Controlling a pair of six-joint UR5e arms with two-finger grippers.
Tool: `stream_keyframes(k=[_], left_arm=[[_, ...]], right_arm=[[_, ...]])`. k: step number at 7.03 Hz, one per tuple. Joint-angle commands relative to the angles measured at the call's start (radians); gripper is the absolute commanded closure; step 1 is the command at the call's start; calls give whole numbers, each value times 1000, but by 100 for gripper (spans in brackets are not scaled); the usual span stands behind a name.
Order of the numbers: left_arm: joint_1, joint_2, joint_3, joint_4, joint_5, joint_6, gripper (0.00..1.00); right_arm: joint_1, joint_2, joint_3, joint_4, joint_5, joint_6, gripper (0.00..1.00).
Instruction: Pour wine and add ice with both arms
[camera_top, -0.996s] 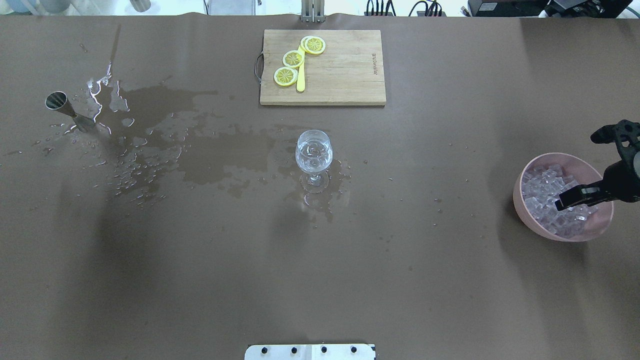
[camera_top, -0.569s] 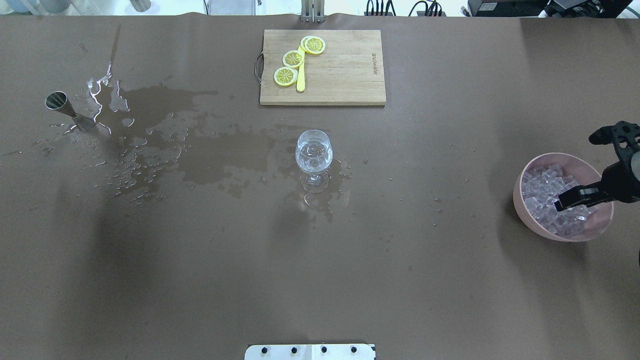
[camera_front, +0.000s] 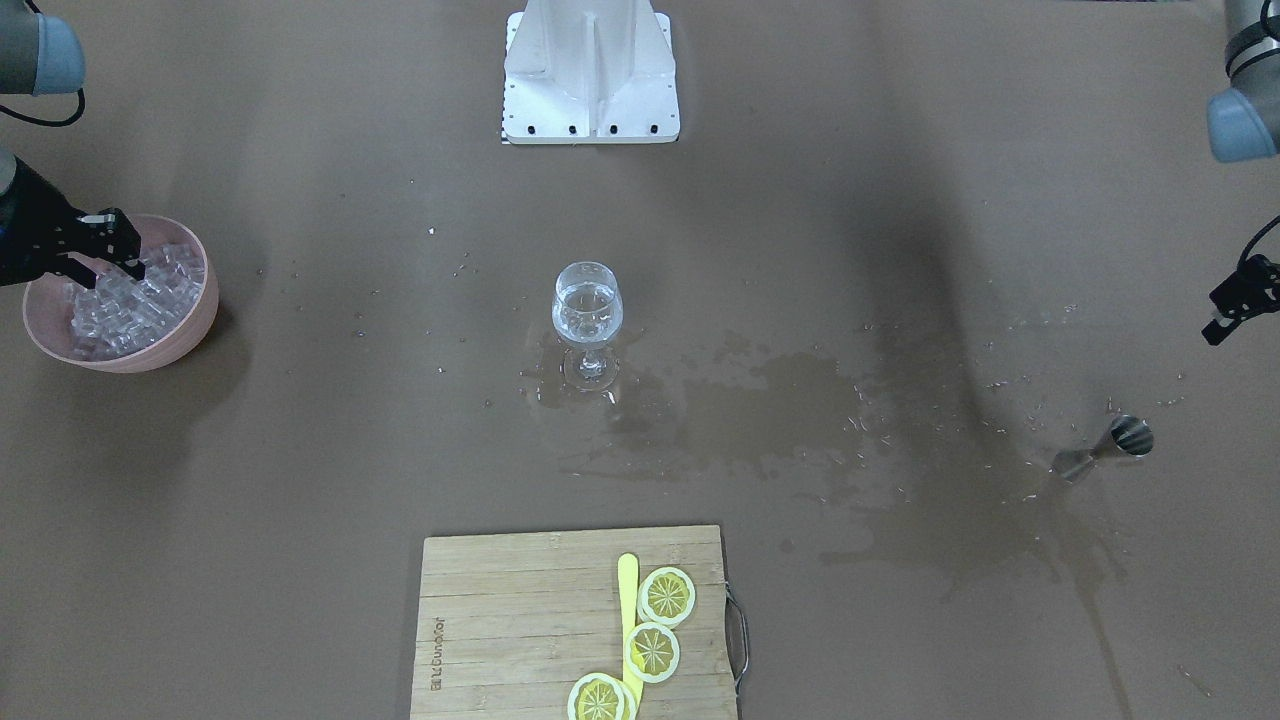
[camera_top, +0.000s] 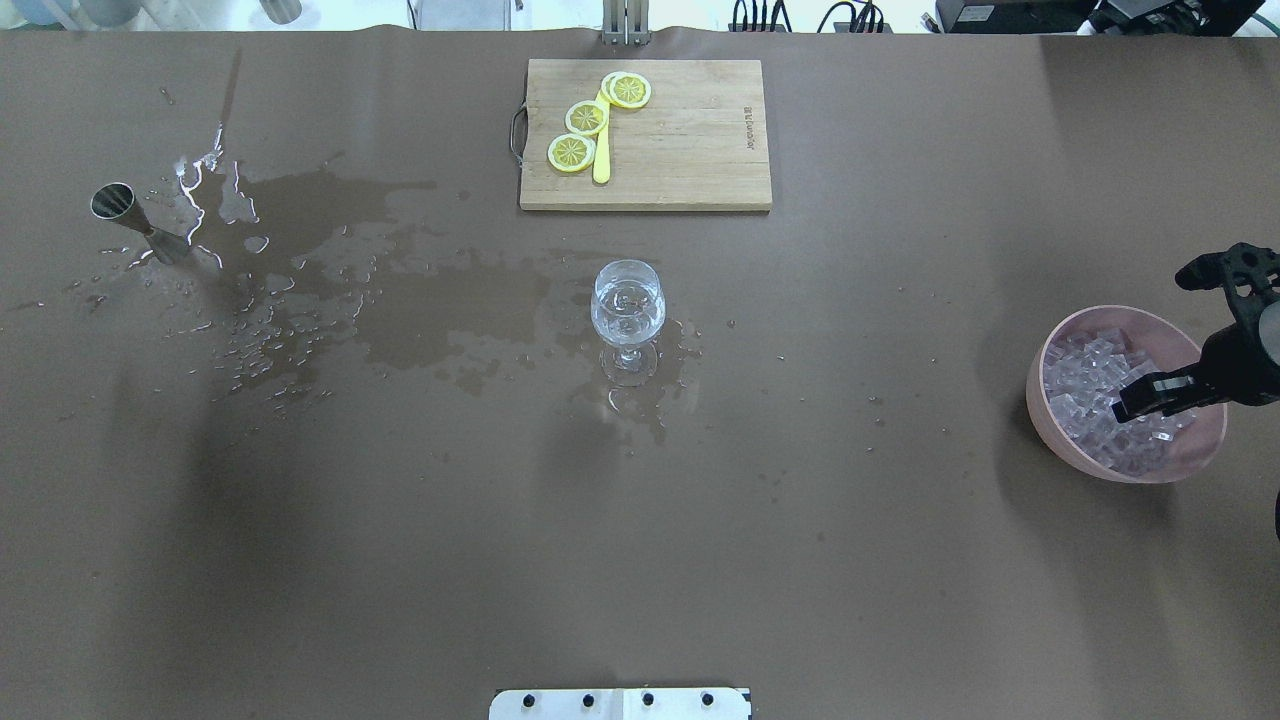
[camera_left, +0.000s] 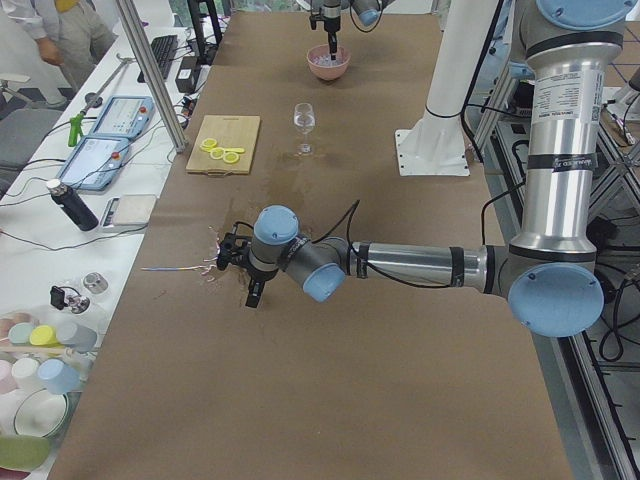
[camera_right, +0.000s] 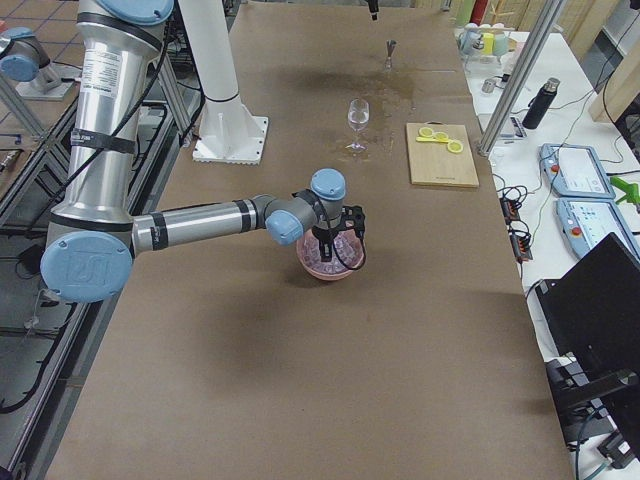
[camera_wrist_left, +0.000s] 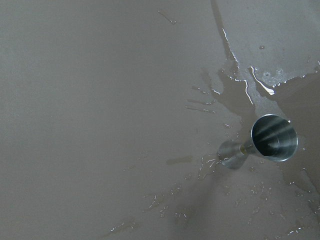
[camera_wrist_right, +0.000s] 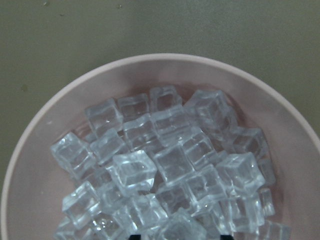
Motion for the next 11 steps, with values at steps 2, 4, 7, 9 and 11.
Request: stream_keyframes(k=[2,4,7,9,11], left_arm=[[-1,2,2,-2,0,1,1],[-1,2,2,-2,2,2,1],[-1,2,2,-2,3,2,1],[-1,2,5,-3,3,1,1],[-1,2,6,-3,3,2,1]], right_arm=[[-1,3,-1,0,0,1,48],[-1,15,-7,-2,-8,-1,46],[-1,13,-7,-2,-12,-1,45],[-1,16,-16,0,-14,-1,53],[-1,18,-12,0,-12,-1,81]])
